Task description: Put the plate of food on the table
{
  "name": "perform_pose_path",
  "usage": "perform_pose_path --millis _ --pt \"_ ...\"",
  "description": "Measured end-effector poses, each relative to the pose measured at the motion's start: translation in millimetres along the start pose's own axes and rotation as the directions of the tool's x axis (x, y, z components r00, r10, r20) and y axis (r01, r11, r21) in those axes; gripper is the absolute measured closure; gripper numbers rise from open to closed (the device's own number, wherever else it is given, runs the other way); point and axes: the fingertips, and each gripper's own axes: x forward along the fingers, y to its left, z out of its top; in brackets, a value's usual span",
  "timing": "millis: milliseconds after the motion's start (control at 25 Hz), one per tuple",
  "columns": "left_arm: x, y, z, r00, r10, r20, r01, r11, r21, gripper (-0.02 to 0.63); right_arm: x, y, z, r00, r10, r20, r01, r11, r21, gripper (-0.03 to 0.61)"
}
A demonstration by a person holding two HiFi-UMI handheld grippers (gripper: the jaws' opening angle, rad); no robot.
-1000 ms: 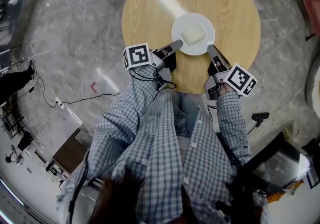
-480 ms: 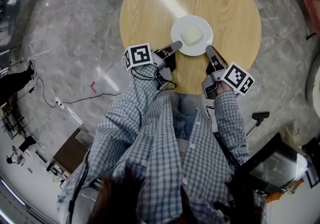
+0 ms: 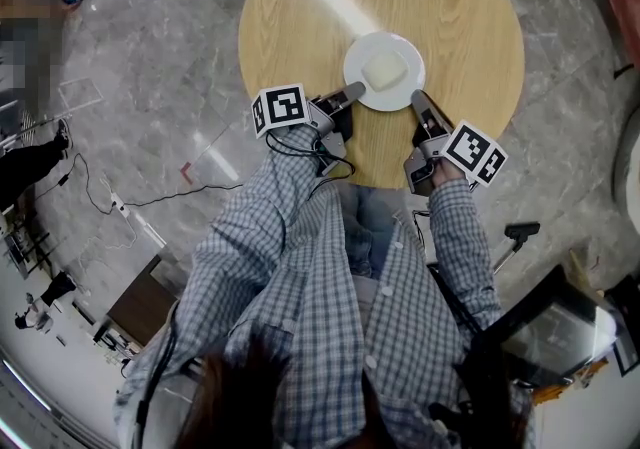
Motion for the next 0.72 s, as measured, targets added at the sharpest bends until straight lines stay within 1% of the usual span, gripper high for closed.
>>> perform_pose_path --millis 200,360,720 --pt "0 3 -3 1.000 -0.004 -0.024 0.005 1.000 0.006 0.594 1 -3 -2 1.000 -0.009 -0.001 0.009 1.000 -0.003 0.534" --pt "2 3 -5 0.997 -0.006 -0.073 0.006 1.000 0.002 0.594 2 -5 -1 1.000 -0.011 0.000 0.011 1.000 -0.003 0.534" --pt "9 3 -16 0.984 0.024 -0.175 -0.019 0.999 0.031 0.594 3 -11 4 0.999 -0.036 -0.001 0.036 0.998 -0.042 0.535"
